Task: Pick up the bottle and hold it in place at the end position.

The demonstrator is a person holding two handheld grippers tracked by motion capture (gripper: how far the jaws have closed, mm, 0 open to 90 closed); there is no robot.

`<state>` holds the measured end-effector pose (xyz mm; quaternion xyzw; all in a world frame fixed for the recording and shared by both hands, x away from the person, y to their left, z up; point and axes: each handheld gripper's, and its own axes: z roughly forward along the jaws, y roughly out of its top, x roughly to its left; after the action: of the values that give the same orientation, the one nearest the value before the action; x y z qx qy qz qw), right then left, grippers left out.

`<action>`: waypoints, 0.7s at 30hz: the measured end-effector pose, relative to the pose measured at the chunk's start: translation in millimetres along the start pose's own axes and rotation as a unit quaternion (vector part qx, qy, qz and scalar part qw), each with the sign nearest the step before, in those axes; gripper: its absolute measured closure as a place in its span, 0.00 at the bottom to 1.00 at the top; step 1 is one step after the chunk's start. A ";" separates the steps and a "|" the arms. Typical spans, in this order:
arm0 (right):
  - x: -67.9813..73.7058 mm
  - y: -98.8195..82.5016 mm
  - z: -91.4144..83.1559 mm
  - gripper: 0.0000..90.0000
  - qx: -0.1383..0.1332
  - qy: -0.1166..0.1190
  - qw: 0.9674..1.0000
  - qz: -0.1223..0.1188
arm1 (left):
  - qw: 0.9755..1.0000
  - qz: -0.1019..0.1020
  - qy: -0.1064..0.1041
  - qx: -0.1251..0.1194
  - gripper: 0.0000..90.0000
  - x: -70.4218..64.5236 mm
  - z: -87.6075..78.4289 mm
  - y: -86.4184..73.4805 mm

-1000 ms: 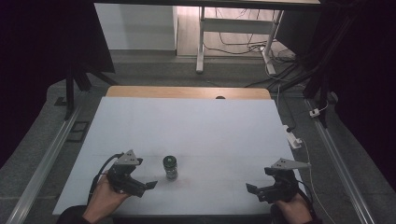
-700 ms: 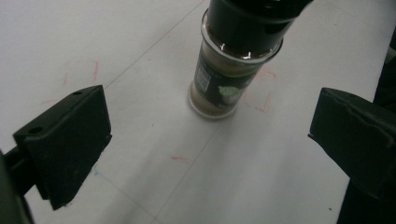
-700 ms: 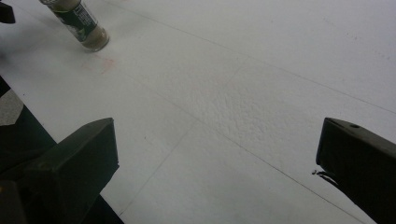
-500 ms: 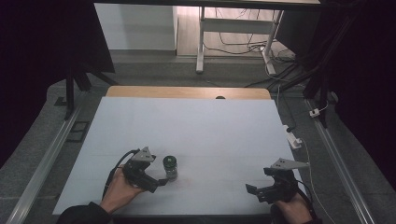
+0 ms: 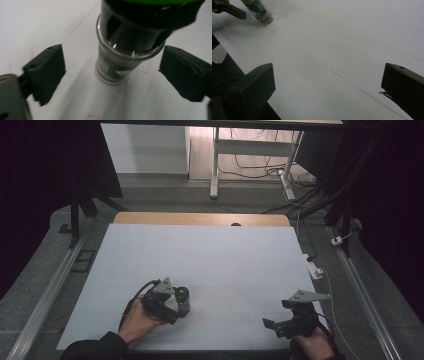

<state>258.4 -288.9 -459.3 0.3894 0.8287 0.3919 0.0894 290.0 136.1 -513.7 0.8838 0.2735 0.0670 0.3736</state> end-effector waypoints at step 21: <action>0.6 0.0 0.1 0.00 0.001 0.002 1.000 -0.003 | 0.999 0.032 -0.012 -0.006 0.60 -0.9 -2.4 1.3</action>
<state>258.0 -288.5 -459.3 0.3864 0.8306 0.3913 0.0883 289.0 136.4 -510.9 0.8903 0.2406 0.0701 0.3802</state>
